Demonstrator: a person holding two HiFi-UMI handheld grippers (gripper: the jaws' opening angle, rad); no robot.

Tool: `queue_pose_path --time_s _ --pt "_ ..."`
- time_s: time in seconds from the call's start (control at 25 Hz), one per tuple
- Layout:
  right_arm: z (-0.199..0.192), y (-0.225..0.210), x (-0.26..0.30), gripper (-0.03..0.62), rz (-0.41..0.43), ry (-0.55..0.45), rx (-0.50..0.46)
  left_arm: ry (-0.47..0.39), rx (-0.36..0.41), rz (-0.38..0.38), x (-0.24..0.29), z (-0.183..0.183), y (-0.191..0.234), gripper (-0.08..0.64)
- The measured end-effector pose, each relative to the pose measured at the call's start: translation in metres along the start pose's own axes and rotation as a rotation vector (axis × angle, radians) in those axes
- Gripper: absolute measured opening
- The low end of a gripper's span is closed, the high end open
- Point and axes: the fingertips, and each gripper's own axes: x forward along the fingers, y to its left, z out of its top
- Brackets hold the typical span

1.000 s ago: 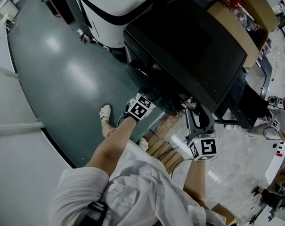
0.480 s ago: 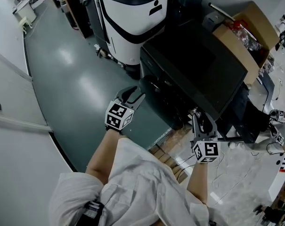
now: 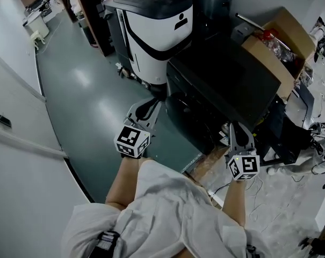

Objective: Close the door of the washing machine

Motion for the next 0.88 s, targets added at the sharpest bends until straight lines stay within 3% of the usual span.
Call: queue_pose_path --time_s 0.36,0.88 --pt "0.024 -0.004 -0.010 0.028 -0.010 -0.035 -0.001 -0.043 0.007 0.014 -0.019 0.014 -0.004 0.028" --pt "0.022 0.004 -0.003 0.026 0.001 -0.016 -0.011 -0.040 0.006 0.019 -0.024 0.017 -0.008 0.028"
